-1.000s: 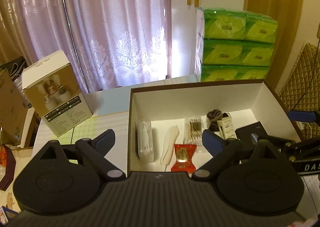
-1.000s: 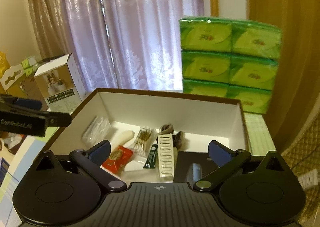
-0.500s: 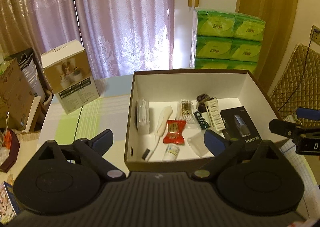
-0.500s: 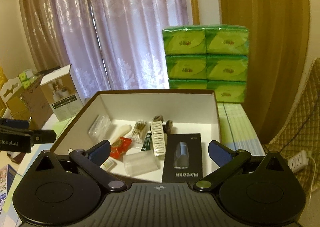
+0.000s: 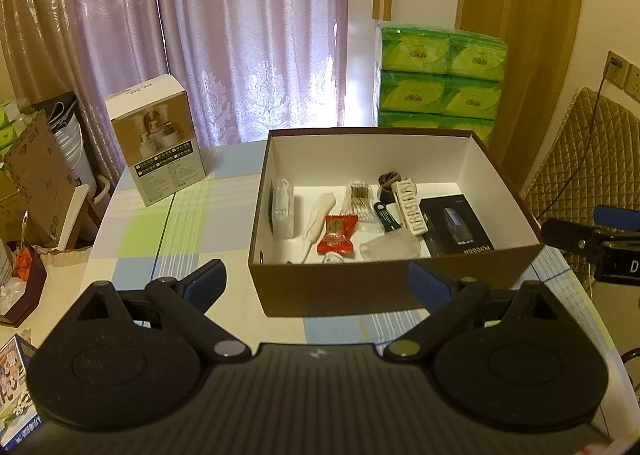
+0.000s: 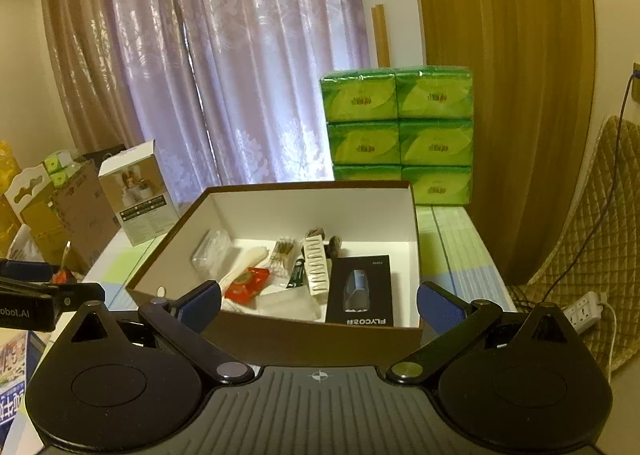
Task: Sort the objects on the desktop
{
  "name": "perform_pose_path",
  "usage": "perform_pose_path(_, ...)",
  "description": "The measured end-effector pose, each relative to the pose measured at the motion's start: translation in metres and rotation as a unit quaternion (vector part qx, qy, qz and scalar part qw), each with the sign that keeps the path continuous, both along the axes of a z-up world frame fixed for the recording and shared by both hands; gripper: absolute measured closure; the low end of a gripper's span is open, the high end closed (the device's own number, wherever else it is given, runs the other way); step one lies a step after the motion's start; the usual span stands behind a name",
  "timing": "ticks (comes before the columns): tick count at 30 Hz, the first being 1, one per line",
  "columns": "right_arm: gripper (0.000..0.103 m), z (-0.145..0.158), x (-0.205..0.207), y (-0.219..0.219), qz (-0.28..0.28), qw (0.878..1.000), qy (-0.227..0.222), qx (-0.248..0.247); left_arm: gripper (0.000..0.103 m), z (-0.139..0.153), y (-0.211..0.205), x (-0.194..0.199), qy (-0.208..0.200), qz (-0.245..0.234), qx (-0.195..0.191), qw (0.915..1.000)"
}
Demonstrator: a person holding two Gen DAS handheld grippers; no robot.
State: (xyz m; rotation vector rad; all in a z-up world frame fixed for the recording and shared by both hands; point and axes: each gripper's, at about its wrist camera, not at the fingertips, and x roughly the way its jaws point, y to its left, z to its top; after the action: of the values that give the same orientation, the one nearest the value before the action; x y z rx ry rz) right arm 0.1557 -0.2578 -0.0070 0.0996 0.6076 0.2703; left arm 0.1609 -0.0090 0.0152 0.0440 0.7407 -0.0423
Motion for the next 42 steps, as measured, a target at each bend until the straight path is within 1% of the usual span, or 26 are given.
perform_pose_path(7,0.002,0.0,-0.026,-0.002,0.011,1.0,-0.002,-0.009,0.007,0.0,-0.005,-0.027,0.001,0.005,0.005,1.0)
perform_pose_path(12,0.002,0.002,-0.043,-0.003,0.018,1.0,-0.002,-0.008,0.007,0.002,-0.005,-0.044,0.0,0.012,0.004,0.9999)
perform_pose_path(16,0.002,0.004,-0.056,0.0,0.028,0.999,-0.009,-0.017,0.007,0.002,-0.007,-0.058,0.0,0.014,0.003,0.9999)
perform_pose_path(22,0.002,0.003,-0.07,0.0,0.032,0.999,-0.009,-0.02,0.007,0.001,-0.007,-0.074,0.004,0.02,0.001,0.9998)
perform_pose_path(29,0.002,0.001,-0.082,-0.001,0.033,0.999,-0.007,-0.016,0.007,0.0,-0.008,-0.092,0.004,0.027,0.009,0.9996)
perform_pose_path(34,0.002,-0.005,-0.09,0.0,0.038,0.999,-0.003,-0.022,0.007,-0.004,-0.01,-0.101,0.01,0.029,0.013,0.9994)
perform_pose_path(42,0.002,-0.023,-0.105,-0.001,0.039,0.998,0.014,-0.038,0.007,-0.017,-0.017,-0.111,0.03,0.026,0.013,0.9991)
